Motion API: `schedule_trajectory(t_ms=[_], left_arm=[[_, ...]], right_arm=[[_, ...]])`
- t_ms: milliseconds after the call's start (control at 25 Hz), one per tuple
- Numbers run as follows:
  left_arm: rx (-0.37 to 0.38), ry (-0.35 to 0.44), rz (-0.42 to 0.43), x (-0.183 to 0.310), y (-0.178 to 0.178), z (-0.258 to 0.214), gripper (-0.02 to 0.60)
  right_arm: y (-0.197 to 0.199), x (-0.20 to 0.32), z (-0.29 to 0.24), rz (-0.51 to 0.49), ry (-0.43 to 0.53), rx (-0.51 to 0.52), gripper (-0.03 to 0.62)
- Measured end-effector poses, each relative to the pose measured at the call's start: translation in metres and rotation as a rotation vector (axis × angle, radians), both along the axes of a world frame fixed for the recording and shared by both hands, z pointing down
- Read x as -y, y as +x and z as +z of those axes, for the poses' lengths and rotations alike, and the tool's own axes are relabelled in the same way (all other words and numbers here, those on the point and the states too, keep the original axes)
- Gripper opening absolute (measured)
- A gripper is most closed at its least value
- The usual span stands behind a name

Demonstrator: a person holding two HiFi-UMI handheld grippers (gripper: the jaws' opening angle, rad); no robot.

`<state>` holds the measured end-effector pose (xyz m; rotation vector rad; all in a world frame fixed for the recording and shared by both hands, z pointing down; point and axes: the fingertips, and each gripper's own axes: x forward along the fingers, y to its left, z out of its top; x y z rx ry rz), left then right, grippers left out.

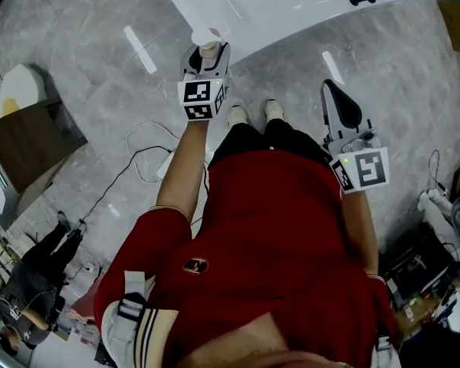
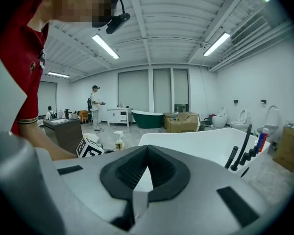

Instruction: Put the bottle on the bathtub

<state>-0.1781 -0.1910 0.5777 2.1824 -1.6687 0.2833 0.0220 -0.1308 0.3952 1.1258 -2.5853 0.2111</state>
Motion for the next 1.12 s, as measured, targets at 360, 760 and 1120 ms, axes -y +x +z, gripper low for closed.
schedule_trajectory(t_ms=[360, 760, 1120], left_arm=[[0.018, -0.020, 0.036, 0.009, 0.009, 0.025, 0.225], [0.053, -0.008, 0.067, 0.009, 0.016, 0.038, 0.227], [0.099, 0.023, 0.076, 0.001, 0.027, 0.042, 0.227]], right_arm=[[0.005, -0.004, 0.007, 0.034, -0.013, -0.021, -0.002], [0.012, -0.006, 0.009, 0.049, -0.027, -0.034, -0.002], [0.017, -0.005, 0.015, 0.044, -0.031, -0.028, -0.002]])
